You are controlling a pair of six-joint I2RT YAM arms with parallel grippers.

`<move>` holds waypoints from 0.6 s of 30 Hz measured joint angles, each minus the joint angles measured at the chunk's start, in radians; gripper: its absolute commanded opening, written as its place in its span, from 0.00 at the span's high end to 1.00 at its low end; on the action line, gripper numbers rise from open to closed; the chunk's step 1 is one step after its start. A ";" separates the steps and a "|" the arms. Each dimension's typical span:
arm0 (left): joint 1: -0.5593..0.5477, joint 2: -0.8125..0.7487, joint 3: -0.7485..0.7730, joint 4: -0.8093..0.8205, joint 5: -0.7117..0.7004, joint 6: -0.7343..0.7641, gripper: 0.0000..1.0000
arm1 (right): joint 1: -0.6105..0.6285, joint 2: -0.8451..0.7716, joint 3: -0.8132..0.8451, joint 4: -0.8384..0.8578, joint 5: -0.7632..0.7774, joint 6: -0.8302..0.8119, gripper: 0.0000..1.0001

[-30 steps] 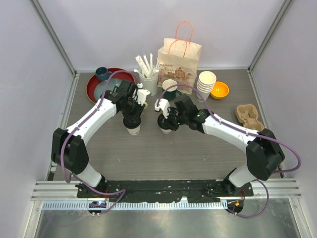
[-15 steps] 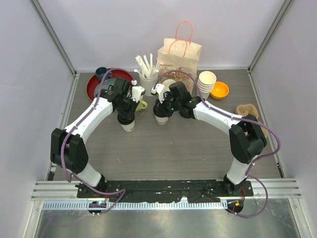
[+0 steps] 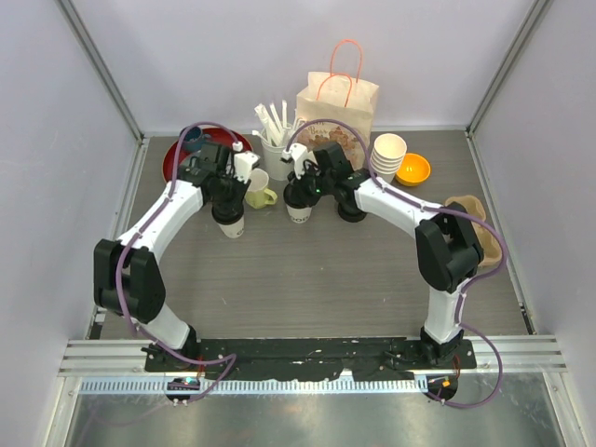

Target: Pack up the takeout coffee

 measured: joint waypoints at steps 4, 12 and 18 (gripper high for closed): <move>0.016 0.005 0.000 0.009 0.019 0.001 0.80 | -0.006 0.023 0.028 0.000 0.000 0.003 0.93; 0.027 0.022 0.011 0.024 0.034 0.003 0.78 | -0.024 0.073 0.091 0.000 -0.014 0.019 0.90; 0.043 0.027 0.011 0.038 0.035 0.002 0.71 | -0.039 0.094 0.115 0.005 -0.026 0.029 0.77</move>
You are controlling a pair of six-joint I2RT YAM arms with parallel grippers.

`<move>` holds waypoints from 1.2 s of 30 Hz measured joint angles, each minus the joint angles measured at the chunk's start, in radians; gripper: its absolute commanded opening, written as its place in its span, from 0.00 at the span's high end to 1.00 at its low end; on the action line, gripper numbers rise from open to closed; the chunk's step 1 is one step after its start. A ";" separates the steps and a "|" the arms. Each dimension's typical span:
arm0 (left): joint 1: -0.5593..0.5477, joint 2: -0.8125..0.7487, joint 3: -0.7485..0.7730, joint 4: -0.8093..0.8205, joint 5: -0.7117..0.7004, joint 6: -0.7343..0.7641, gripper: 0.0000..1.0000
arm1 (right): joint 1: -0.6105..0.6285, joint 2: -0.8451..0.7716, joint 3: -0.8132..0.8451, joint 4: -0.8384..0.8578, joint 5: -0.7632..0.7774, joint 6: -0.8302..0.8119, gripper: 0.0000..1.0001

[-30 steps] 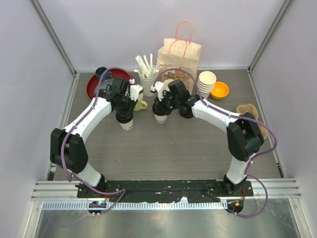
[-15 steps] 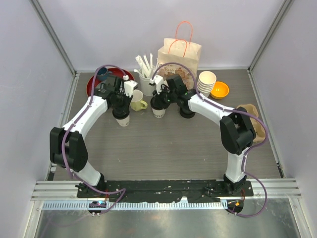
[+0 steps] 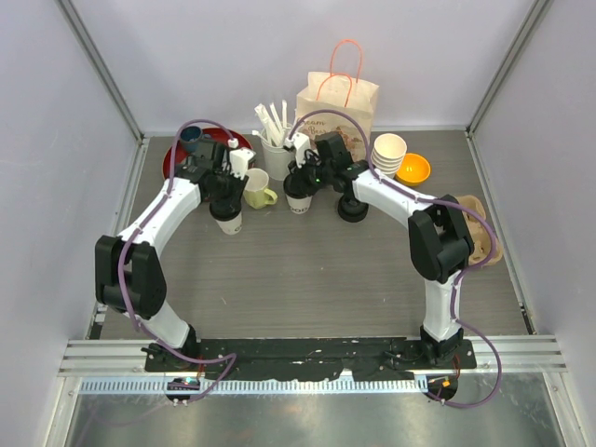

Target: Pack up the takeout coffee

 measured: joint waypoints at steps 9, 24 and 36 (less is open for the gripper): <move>0.004 -0.001 0.000 -0.001 0.011 -0.003 0.57 | -0.002 0.002 0.000 0.006 -0.008 0.008 0.52; 0.004 -0.035 0.074 -0.071 0.092 -0.029 0.48 | -0.011 -0.020 0.126 -0.152 -0.034 -0.030 0.32; 0.020 -0.072 0.102 -0.125 0.118 -0.031 0.40 | -0.168 -0.070 0.451 -0.320 -0.002 -0.129 0.28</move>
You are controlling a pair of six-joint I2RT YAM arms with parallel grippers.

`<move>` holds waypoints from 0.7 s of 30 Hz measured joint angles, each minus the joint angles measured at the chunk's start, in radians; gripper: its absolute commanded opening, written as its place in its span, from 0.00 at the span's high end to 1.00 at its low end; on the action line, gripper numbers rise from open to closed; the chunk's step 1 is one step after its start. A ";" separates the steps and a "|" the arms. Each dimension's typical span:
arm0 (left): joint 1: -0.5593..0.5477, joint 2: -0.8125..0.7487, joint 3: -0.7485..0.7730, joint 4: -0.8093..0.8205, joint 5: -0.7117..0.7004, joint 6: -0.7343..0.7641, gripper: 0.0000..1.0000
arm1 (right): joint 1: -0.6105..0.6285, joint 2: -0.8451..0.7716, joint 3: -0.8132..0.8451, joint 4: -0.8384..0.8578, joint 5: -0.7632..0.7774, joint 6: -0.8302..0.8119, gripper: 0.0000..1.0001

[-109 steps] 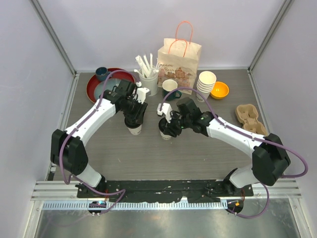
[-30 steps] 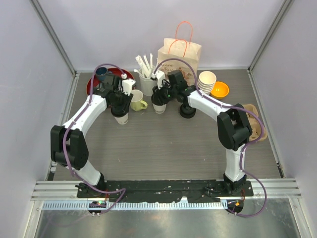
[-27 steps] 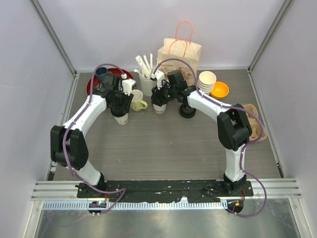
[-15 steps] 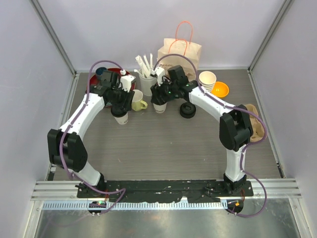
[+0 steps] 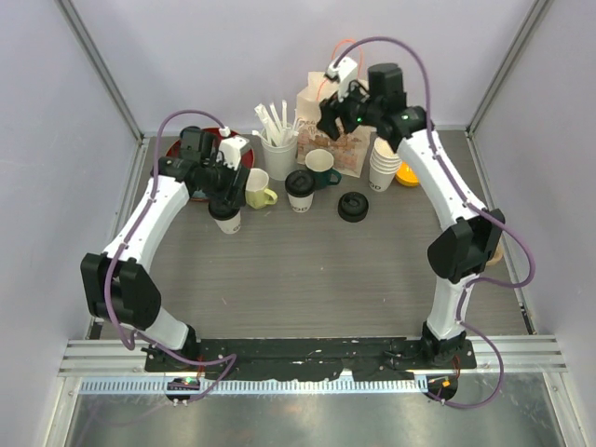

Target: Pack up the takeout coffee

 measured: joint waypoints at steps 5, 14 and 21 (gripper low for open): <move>0.010 -0.021 0.000 -0.006 0.003 0.000 0.39 | -0.092 0.031 0.171 -0.051 0.045 -0.039 0.23; 0.013 -0.023 0.000 -0.011 0.003 0.000 0.39 | -0.142 0.184 0.308 -0.177 0.038 -0.157 0.28; 0.018 -0.023 0.000 -0.013 0.008 0.000 0.39 | -0.139 0.332 0.379 -0.244 0.077 -0.213 0.70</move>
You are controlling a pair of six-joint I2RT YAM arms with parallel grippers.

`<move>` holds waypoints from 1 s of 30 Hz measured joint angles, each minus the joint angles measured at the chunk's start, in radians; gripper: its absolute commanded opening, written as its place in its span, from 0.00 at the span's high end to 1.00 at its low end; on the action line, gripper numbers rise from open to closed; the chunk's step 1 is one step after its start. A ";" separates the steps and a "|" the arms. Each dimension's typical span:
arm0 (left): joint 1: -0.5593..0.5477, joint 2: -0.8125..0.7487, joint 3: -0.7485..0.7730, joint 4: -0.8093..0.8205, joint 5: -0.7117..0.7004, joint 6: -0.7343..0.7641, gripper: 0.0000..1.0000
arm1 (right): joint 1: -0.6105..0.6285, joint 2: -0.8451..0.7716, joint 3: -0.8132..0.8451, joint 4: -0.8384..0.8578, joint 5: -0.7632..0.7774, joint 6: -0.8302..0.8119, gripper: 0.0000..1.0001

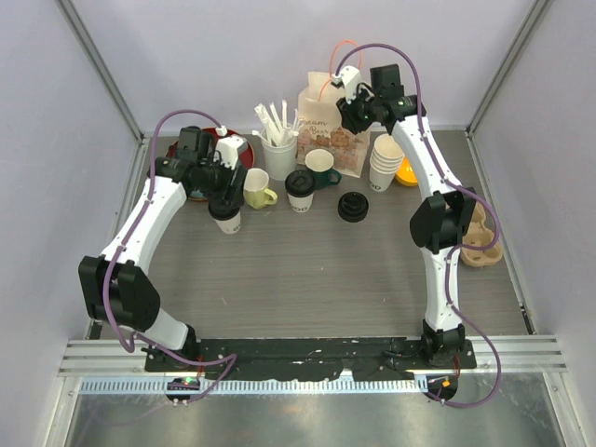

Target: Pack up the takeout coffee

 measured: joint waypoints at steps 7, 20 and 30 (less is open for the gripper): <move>0.001 0.000 -0.009 0.000 0.003 -0.001 0.39 | -0.001 0.014 0.037 0.008 0.029 -0.032 0.99; 0.001 -0.034 -0.013 -0.003 0.007 -0.002 0.39 | -0.002 -0.140 -0.017 0.108 0.127 -0.083 0.99; 0.018 -0.107 -0.013 -0.031 0.006 -0.007 0.36 | 0.100 -0.545 -0.166 0.222 0.219 -0.158 0.99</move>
